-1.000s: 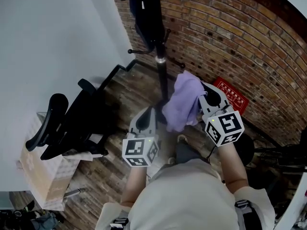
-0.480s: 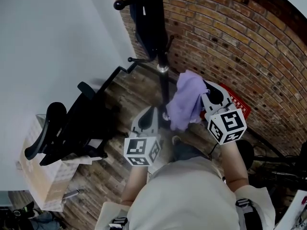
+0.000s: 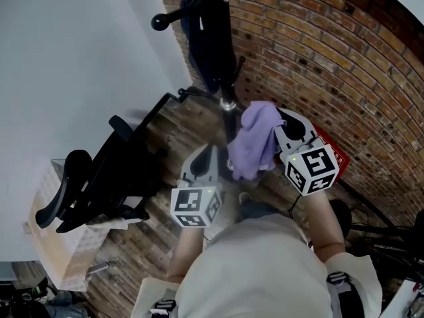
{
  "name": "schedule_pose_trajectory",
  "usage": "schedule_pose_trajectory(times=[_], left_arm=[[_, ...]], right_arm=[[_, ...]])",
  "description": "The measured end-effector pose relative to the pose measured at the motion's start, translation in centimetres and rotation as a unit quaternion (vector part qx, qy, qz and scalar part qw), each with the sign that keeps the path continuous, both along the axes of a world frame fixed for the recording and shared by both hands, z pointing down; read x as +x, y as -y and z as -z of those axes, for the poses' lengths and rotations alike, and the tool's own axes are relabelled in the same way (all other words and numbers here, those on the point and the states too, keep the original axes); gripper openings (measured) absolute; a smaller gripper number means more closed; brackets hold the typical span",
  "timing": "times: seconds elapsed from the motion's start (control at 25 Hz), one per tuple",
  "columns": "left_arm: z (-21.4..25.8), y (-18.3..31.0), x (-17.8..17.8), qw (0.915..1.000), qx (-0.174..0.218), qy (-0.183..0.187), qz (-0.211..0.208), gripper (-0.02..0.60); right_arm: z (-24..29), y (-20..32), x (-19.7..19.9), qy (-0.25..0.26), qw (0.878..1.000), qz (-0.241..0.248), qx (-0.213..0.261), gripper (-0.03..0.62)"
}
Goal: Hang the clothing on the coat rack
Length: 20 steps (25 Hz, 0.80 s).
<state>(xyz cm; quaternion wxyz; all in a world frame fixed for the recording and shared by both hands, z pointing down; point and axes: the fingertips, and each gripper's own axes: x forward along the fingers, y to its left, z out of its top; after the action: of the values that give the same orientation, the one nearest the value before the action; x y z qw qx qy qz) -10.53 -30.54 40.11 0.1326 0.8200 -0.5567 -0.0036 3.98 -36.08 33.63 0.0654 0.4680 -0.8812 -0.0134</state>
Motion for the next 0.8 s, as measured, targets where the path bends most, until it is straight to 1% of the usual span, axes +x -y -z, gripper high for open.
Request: schedule_pose_trajectory(times=[0.24,0.52,0.8], left_arm=[[0.0,1.5,-0.6,0.9999,0.000,0.001,0.011,0.003],[0.7,3.0,-0.6,0.9998,0.005,0.003,0.019,0.003],[0.7,3.8,-1.4,0.9995,0.004,0.005,0.031,0.003]], right_arm=[[0.3,1.7,-1.0,-0.001,1.000,0.019,0.000,0.017],[1.8,3.7,-2.2,-0.002,0.999,0.040,0.016,0.017],[2.0,5.2,-2.9,-0.006,0.999,0.051,0.018,0.017]])
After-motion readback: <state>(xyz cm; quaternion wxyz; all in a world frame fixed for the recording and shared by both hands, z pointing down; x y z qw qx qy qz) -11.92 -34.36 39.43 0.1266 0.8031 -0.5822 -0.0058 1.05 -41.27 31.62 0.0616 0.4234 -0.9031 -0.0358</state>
